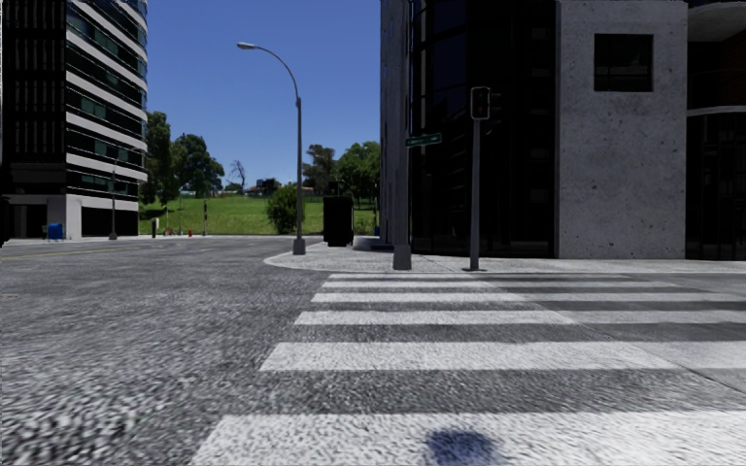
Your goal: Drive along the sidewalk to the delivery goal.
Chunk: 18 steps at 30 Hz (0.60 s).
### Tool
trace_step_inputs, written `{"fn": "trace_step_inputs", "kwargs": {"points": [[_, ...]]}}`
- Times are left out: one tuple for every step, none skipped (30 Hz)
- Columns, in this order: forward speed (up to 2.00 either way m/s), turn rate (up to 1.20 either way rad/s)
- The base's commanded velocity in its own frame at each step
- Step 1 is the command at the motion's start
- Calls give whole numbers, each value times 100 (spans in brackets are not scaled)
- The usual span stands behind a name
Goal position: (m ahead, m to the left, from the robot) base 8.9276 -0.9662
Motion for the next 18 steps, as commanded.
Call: {"fn": "trace_step_inputs", "kwargs": {"points": [[124,0],[124,0],[124,0],[124,0],[124,0],[124,0],[124,0],[124,0],[124,0],[124,0],[124,0],[124,0],[124,0],[124,0],[124,0],[124,0],[124,0],[124,0]]}}
